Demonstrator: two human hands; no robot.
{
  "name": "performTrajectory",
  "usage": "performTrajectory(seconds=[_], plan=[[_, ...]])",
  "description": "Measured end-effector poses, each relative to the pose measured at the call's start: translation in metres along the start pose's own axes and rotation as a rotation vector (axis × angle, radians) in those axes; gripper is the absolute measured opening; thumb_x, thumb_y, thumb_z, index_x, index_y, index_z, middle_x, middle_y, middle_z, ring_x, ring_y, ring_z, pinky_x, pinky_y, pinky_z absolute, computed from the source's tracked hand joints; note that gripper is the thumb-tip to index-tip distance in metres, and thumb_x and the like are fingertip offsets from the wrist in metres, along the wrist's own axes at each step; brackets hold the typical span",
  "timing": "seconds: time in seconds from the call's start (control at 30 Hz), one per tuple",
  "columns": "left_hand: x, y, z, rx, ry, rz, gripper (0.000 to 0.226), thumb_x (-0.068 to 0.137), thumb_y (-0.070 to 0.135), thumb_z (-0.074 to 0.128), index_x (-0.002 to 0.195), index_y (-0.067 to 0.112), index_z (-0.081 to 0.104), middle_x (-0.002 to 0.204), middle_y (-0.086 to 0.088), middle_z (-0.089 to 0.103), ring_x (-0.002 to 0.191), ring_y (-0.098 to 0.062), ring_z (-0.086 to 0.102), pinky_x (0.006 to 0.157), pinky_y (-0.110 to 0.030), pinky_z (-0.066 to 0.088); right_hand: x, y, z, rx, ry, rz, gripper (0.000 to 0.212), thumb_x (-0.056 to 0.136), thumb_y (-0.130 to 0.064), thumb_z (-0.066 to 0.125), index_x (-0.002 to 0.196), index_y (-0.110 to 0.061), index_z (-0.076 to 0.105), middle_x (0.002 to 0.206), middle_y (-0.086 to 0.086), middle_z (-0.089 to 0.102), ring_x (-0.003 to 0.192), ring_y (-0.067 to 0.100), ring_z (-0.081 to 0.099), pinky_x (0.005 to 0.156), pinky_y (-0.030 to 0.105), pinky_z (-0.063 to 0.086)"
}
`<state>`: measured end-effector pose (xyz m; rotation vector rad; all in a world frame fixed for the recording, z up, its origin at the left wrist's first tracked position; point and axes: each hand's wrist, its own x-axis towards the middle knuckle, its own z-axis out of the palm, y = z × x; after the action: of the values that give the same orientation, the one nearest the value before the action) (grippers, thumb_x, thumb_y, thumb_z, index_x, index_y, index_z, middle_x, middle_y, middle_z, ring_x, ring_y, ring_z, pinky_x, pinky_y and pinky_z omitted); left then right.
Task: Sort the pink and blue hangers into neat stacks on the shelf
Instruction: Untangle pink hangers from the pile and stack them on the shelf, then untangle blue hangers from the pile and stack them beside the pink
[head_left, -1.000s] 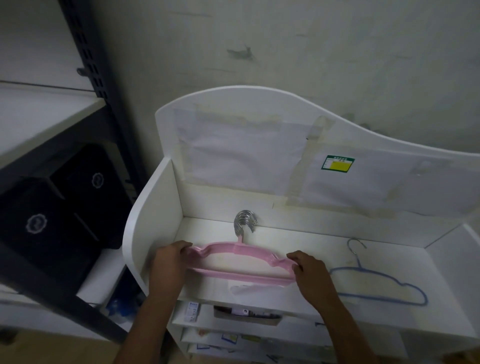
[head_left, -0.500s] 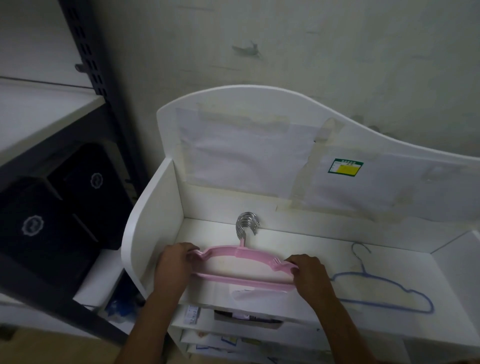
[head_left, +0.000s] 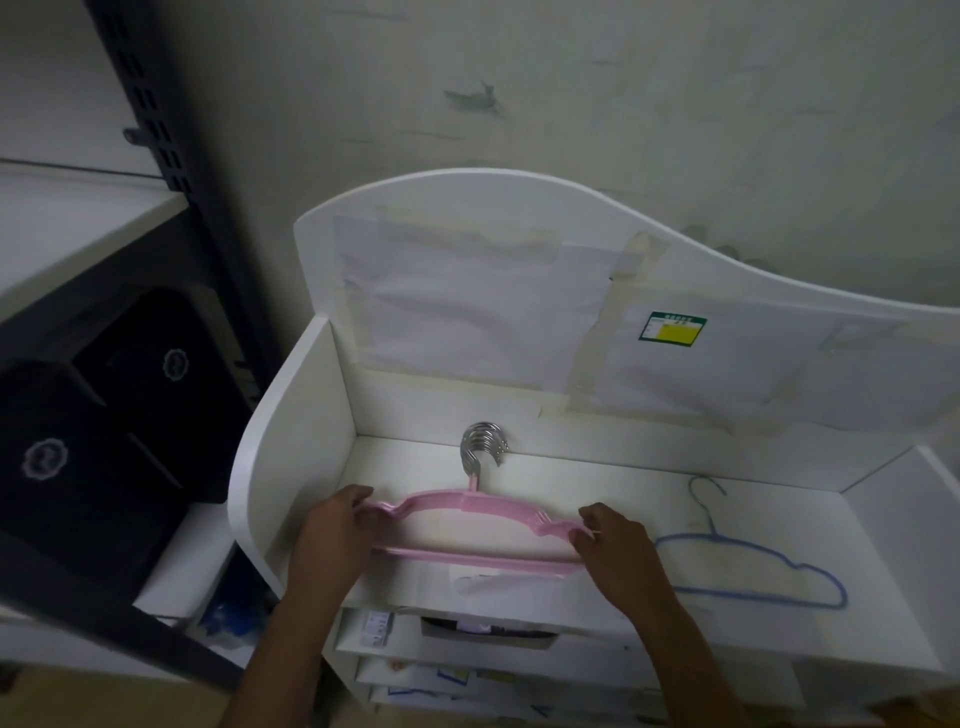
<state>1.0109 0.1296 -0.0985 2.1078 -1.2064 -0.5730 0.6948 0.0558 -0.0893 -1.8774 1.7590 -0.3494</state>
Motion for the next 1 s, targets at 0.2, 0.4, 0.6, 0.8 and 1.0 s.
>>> performTrajectory(seconds=[0.2, 0.4, 0.6, 0.8, 1.0], plan=[[-0.020, 0.032, -0.017, -0.137, 0.107, 0.181, 0.031, 0.093, 0.011, 0.062, 0.123, 0.018, 0.063, 0.120, 0.000, 0.066, 0.108, -0.014, 0.060, 0.089, -0.022, 0.045, -0.018, 0.012, -0.037, 0.229, 0.166, -0.062, 0.024, 0.092, -0.022, 0.064, 0.115, -0.017, 0.064, 0.109, -0.007, 0.069, 0.087, -0.009, 0.058, 0.069, -0.004, 0.037], [-0.061, 0.090, -0.001, -0.424, 0.001, 0.297, 0.025, 0.093, 0.012, 0.063, 0.115, 0.025, 0.065, 0.112, 0.011, 0.069, 0.100, 0.004, 0.063, 0.080, -0.006, 0.047, -0.060, 0.050, -0.084, 0.350, 0.337, -0.099, 0.023, 0.091, -0.022, 0.065, 0.114, -0.026, 0.063, 0.106, -0.010, 0.069, 0.096, -0.003, 0.063, 0.079, 0.006, 0.044], [-0.121, 0.149, 0.042, -0.473, -0.135, 0.385, 0.031, 0.095, 0.008, 0.059, 0.118, 0.028, 0.062, 0.117, 0.013, 0.066, 0.106, 0.001, 0.062, 0.087, -0.012, 0.047, -0.124, 0.115, -0.132, 0.344, 0.454, -0.079, 0.028, 0.092, -0.024, 0.065, 0.120, -0.022, 0.060, 0.112, -0.007, 0.066, 0.104, 0.010, 0.062, 0.092, 0.026, 0.046], [-0.199, 0.194, 0.096, -0.445, -0.276, 0.443, 0.032, 0.094, 0.018, 0.062, 0.125, 0.027, 0.059, 0.123, 0.010, 0.063, 0.112, -0.004, 0.060, 0.095, -0.029, 0.049, -0.202, 0.203, -0.169, 0.375, 0.476, 0.036, 0.034, 0.092, -0.034, 0.063, 0.125, -0.028, 0.054, 0.121, -0.010, 0.062, 0.114, 0.011, 0.059, 0.097, 0.041, 0.052], [-0.276, 0.235, 0.156, -0.437, -0.370, 0.523, 0.031, 0.094, 0.021, 0.061, 0.125, 0.027, 0.058, 0.123, 0.011, 0.062, 0.114, -0.005, 0.058, 0.090, -0.022, 0.046, -0.288, 0.288, -0.196, 0.272, 0.590, 0.121, 0.039, 0.093, -0.031, 0.062, 0.129, -0.020, 0.054, 0.122, -0.004, 0.062, 0.113, 0.014, 0.059, 0.091, 0.034, 0.050]])
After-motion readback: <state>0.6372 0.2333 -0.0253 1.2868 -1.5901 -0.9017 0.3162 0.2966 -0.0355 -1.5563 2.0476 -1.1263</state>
